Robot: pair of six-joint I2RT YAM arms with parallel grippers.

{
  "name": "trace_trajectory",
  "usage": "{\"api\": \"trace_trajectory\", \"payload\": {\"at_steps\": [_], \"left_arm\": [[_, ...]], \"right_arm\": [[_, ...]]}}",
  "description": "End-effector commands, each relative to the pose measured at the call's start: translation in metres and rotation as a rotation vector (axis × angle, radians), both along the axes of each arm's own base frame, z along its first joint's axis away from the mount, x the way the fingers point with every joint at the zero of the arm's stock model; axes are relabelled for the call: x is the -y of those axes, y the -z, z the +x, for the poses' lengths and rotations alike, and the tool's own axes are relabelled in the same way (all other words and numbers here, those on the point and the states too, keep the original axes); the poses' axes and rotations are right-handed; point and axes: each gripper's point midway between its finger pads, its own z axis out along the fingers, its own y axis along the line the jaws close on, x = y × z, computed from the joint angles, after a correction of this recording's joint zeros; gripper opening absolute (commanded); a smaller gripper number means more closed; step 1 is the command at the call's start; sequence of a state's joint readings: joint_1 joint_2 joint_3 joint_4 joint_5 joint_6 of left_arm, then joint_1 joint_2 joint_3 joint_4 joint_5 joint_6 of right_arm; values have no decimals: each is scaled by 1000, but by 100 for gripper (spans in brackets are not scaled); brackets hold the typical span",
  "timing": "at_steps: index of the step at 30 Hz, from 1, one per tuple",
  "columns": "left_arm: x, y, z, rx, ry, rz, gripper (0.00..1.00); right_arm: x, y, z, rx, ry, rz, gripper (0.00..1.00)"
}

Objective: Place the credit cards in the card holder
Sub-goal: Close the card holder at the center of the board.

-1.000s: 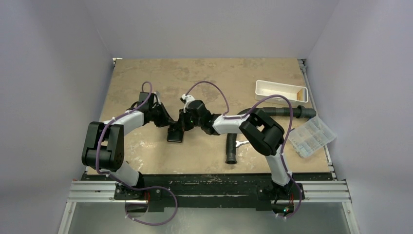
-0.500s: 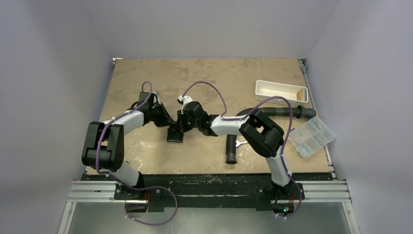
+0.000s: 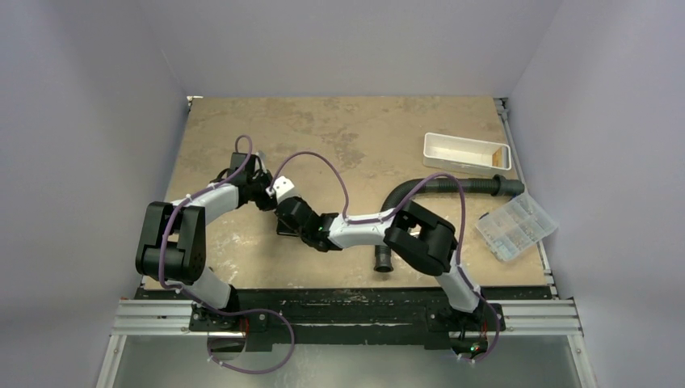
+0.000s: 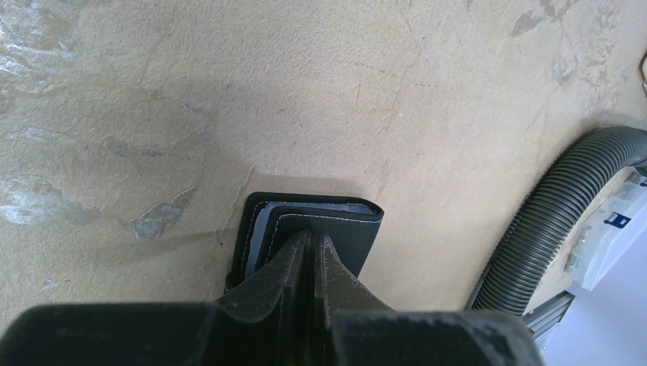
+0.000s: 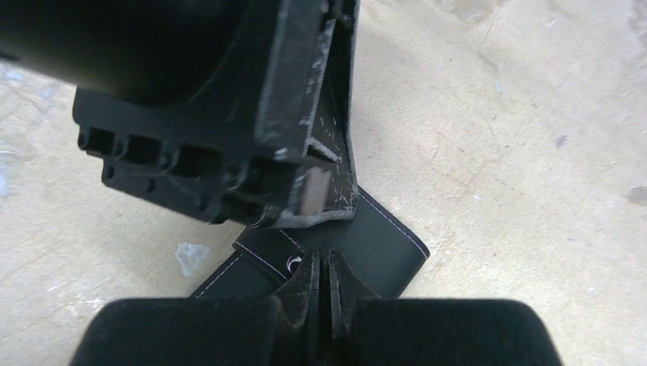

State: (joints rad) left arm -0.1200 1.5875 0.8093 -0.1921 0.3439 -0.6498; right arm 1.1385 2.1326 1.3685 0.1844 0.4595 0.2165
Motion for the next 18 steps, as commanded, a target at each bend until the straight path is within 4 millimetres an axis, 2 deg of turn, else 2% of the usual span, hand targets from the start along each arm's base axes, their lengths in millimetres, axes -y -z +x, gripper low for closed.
{"api": "trace_trajectory", "payload": {"at_steps": [1, 7, 11, 18], "left_arm": [[-13, 9, 3, 12, -20, 60, 0], [-12, 8, 3, 12, -16, 54, 0], [-14, 7, 1, 7, -11, 57, 0], [-13, 6, 0, 2, 2, 48, 0]], "right_arm": [[50, 90, -49, -36, -103, -421, 0], [32, 95, -64, 83, -234, -490, 0], [19, 101, -81, 151, -358, -522, 0], [3, 131, -91, 186, -565, -676, 0]]}}
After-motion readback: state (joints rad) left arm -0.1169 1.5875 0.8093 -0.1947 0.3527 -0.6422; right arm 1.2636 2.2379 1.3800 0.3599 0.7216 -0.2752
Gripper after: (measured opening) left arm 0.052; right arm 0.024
